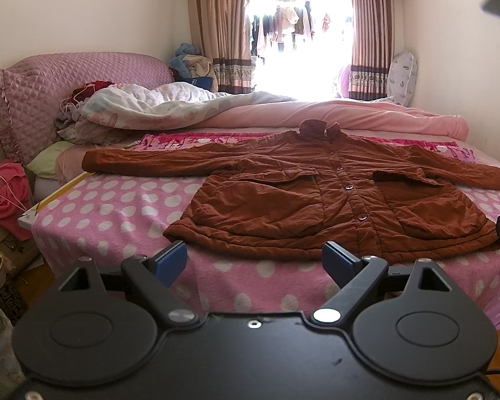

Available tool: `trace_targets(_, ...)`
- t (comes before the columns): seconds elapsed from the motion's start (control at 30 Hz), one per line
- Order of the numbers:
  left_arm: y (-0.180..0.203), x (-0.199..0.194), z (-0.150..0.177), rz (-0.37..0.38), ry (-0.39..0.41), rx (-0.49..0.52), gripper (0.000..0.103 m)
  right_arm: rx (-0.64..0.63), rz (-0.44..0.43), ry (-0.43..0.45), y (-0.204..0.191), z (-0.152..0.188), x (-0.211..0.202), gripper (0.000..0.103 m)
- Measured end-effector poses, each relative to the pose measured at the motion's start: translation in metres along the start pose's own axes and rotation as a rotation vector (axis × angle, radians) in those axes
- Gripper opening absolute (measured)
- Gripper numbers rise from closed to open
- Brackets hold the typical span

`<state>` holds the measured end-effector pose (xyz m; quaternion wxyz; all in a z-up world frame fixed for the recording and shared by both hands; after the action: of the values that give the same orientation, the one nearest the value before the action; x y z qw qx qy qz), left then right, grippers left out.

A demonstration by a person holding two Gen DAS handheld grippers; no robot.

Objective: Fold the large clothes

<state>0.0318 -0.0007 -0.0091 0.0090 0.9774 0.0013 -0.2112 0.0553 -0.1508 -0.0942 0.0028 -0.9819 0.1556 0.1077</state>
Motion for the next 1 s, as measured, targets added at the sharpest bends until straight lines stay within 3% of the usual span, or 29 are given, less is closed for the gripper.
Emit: trace_targets(1.0,-0.002,0.002,0.003,-0.002,-0.004,0.005,0.09,-0.008,-0.005,0.0,-0.007,0.005,-0.003,0.103)
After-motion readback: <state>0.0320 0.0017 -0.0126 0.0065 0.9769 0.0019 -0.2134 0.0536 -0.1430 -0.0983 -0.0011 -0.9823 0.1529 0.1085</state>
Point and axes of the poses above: each gripper's, at about its wrist camera, not at the fingertips, and x roughly the way its jaws point, y to its right, z to its underside, the point moved 4 cm from there along x, roughly the way its jaws point, and after that the axes turned 2 degrees about -x, right-handed, at the moved point
